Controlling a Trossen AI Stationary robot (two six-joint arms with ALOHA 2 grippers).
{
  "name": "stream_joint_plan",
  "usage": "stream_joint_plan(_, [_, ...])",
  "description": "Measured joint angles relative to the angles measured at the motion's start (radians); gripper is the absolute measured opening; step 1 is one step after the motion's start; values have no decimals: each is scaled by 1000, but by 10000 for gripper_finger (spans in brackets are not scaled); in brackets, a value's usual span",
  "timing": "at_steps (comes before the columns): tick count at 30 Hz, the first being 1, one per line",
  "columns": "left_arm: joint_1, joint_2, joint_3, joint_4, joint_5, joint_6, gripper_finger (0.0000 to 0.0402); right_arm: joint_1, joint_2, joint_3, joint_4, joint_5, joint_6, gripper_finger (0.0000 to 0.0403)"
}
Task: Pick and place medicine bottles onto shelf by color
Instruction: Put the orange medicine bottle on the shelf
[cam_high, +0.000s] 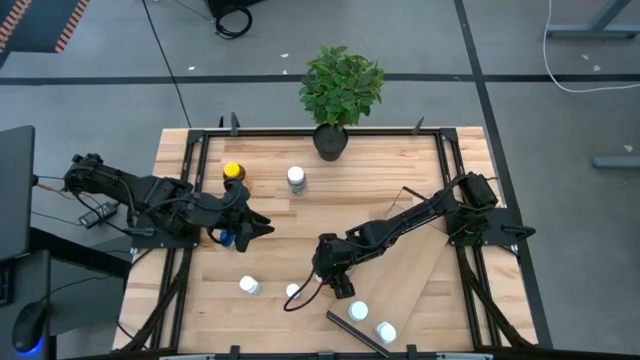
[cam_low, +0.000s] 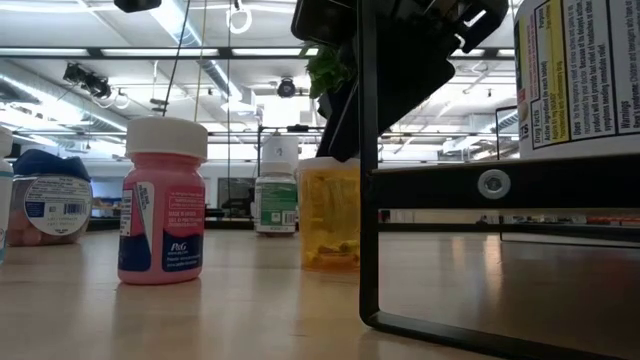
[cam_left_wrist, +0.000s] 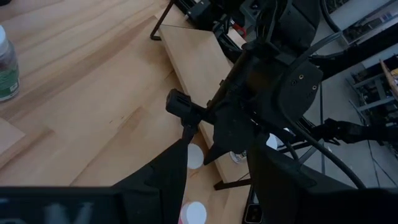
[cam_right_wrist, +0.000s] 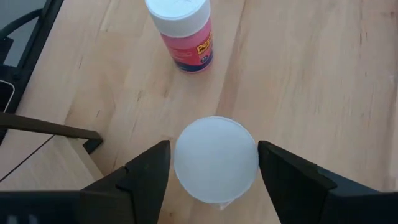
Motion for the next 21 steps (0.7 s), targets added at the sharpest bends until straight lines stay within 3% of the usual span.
stream_joint_plan(7, [-1,0,0,0,0,0,172,2,0,0,2,-1,2,222])
stream_joint_plan(21, [-1,0,0,1,0,2,172,2,-27,42,-47,3,23,216])
